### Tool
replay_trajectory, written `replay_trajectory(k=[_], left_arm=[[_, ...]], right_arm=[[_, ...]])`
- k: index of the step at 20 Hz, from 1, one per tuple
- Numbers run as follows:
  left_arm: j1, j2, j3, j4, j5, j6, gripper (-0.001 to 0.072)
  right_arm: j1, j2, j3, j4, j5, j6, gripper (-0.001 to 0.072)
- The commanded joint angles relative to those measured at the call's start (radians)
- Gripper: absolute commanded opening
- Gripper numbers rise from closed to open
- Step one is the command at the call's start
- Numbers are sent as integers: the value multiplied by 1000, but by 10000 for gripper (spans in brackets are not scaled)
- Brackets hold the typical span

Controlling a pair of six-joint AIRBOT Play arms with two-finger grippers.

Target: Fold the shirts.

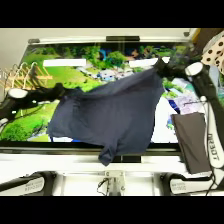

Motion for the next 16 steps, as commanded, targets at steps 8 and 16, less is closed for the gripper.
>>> replay_trajectory(k=[8, 16], left_arm=[[375, -79, 411, 766, -892, -270, 560], [467, -39, -18, 652, -649, -144, 671]], right_arm=[[-193, 123, 84, -406, 814, -46, 528], [-215, 276, -334, -344, 817, -90, 639]])
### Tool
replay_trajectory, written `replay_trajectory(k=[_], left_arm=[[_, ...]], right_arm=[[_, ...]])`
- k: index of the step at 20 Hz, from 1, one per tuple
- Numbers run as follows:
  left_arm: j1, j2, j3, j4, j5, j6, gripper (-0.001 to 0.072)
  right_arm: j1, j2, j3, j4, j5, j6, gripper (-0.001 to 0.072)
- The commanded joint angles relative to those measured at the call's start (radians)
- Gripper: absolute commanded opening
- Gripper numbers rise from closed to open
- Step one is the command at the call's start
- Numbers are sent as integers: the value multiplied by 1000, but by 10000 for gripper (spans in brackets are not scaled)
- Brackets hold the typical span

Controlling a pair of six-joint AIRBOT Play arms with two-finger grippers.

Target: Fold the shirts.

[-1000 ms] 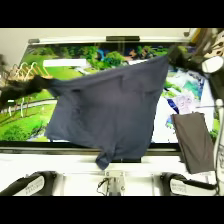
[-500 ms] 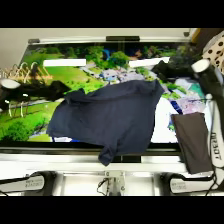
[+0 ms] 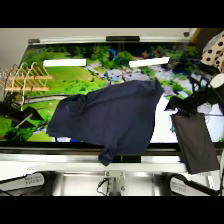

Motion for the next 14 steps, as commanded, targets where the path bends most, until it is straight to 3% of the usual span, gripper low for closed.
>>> replay_trajectory(k=[1, 3, 5, 13, 14], left_arm=[[-1, 4, -132, 18, 140, 42, 668], [-24, 3, -145, 18, 183, 49, 664], [-50, -14, -146, 18, 178, 49, 587], [-190, -77, -148, 16, 187, -16, 582], [-204, -83, -152, 13, 183, -16, 439]], right_arm=[[-6, 35, -117, 13, 19, -9, 639], [-6, 35, -119, 13, 14, -9, 639], [-6, 35, -119, 13, 11, -10, 639], [-6, 35, -119, 11, 13, -9, 639], [-6, 35, -119, 8, 15, -8, 638]])
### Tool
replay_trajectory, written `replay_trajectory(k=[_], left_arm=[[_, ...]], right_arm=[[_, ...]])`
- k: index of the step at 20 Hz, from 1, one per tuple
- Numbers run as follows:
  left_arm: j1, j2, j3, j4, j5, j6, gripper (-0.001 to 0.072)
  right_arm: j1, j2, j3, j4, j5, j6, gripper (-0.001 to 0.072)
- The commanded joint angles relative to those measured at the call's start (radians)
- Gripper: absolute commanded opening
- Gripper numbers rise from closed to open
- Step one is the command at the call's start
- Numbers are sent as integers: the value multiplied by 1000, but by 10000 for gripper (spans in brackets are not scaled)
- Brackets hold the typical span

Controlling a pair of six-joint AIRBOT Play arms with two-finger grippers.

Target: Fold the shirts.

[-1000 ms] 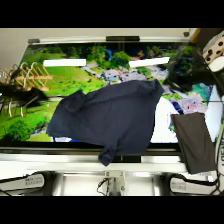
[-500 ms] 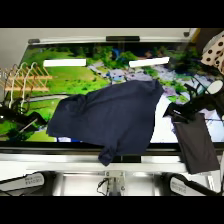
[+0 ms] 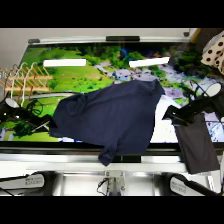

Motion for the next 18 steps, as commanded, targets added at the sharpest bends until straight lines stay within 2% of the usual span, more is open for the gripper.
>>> replay_trajectory(k=[1, 2, 3, 5, 7, 10, 14, 15, 16, 17, 18], left_arm=[[-50, -22, -6, -2, -1, -24, 265], [-60, -23, -5, -2, -6, -23, 111], [-64, -21, -5, -3, -16, -14, 39], [-65, -10, -5, -2, -32, 14, 38], [-65, 22, -5, -2, -43, 39, 38], [-65, 90, -5, -2, -37, 40, 38], [-65, 150, -5, -2, -38, 40, 38], [-65, 158, -5, -2, -38, 40, 38], [-65, 166, -5, -2, -38, 40, 38], [-65, 170, -5, -2, -39, 40, 38], [-65, 172, 0, -3, -47, 40, 38]], right_arm=[[0, 1, -3, -11, 6, 2, 639], [0, 1, -17, -18, 8, 4, 639], [0, 3, -54, -16, 10, 3, 639], [0, 25, -201, 41, -28, -24, 639], [4, 103, -391, 176, -182, -50, 639], [82, 201, -624, 225, -356, -34, 639], [255, 201, -693, 343, -502, -29, 638], [295, 201, -693, 358, -546, 3, 572], [343, 201, -693, 369, -584, 42, 547], [388, 201, -691, 375, -604, 52, 340], [415, 201, -681, 392, -602, 53, 66]])
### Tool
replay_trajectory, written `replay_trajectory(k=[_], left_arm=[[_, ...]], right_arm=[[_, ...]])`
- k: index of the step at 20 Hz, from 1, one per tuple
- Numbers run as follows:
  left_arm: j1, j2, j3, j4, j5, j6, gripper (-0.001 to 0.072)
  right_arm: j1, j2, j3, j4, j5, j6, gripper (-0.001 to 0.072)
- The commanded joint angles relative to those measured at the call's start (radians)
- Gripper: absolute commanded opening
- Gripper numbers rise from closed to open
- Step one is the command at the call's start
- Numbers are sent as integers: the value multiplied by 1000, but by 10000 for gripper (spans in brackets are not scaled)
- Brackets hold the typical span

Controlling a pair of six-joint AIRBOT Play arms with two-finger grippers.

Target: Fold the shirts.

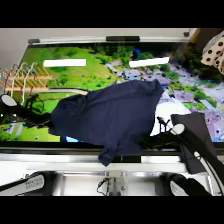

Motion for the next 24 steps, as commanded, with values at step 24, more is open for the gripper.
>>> replay_trajectory(k=[24], left_arm=[[0, 686, 827, 134, 33, -121, 37]], right_arm=[[-33, 173, 1568, -619, 457, -3, 71]])
